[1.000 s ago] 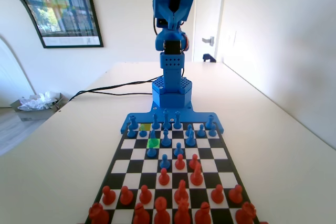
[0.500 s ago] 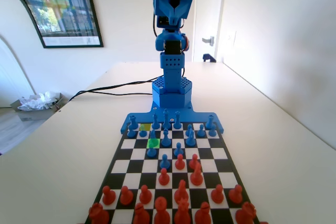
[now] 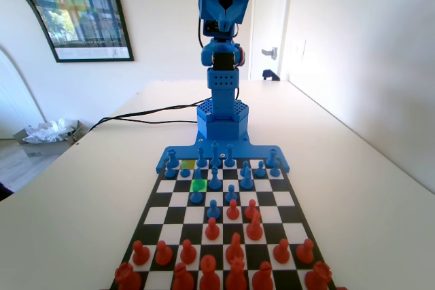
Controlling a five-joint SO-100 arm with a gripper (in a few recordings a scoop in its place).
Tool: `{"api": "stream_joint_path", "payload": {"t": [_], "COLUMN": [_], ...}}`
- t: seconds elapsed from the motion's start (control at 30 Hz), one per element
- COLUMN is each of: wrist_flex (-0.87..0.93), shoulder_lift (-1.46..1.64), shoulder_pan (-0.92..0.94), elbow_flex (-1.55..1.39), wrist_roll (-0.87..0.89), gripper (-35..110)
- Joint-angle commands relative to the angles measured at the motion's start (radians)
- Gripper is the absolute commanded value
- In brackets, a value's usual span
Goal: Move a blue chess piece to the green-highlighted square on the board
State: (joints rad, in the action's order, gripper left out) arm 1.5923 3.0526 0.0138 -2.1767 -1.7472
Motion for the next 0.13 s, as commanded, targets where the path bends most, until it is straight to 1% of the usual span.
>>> {"api": "stream_joint_path", "payload": {"t": [0.0, 0.1], "wrist_flex": [-0.017, -0.017], "shoulder_lift": [0.003, 0.003], "shoulder_pan": [0.006, 0.006], "elbow_flex": [-0.002, -0.002], "wrist_roll": [-0.008, -0.008], "gripper": [2, 2]}}
